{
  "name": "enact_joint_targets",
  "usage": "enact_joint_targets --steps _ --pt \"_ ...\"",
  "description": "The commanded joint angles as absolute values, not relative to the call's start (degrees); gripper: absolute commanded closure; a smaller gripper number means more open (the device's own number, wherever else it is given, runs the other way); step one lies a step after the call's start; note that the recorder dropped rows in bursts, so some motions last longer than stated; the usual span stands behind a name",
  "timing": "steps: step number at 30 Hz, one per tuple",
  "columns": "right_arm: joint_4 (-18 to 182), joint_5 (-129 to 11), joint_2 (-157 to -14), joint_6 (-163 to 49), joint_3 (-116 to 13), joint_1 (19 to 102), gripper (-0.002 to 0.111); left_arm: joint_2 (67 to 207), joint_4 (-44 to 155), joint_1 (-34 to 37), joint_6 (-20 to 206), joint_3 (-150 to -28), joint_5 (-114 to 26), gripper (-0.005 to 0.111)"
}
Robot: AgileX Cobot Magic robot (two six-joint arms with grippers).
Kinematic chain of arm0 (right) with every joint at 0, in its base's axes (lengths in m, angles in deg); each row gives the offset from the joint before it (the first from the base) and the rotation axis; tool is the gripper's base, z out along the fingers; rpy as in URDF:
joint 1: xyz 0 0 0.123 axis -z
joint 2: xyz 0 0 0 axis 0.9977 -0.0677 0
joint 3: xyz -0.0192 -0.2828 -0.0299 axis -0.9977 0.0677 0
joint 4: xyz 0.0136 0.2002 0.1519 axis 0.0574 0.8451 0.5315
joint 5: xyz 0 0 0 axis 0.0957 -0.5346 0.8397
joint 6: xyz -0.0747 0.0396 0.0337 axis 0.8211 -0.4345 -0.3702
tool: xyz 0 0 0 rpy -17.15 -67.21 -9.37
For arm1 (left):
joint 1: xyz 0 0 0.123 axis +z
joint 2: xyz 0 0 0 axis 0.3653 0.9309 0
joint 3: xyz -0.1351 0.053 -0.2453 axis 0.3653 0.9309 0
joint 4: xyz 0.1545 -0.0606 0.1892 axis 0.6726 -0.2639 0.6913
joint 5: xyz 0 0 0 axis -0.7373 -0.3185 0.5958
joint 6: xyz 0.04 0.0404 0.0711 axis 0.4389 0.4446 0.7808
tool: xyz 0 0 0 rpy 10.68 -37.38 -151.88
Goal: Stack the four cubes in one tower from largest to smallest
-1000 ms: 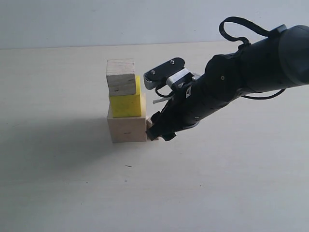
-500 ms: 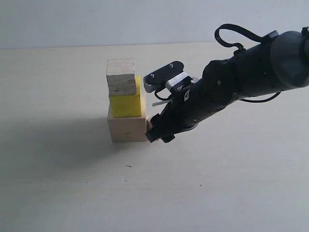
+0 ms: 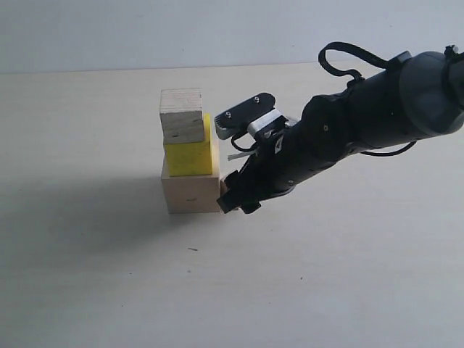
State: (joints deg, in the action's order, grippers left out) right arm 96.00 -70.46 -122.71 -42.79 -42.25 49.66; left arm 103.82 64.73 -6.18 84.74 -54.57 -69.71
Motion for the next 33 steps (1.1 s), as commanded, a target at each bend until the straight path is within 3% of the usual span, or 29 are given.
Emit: enact_joint_targets --steps 1,33 --pt "96.02 -69.25 -122.46 -42.31 -41.97 49.82 0.041 103.74 65.22 -5.99 84.79 -54.55 -68.91 0.107" --pt "97.43 -68.17 -122.67 -42.2 -41.97 49.82 0.041 103.74 65.22 -5.99 84.79 -54.55 -68.91 0.107"
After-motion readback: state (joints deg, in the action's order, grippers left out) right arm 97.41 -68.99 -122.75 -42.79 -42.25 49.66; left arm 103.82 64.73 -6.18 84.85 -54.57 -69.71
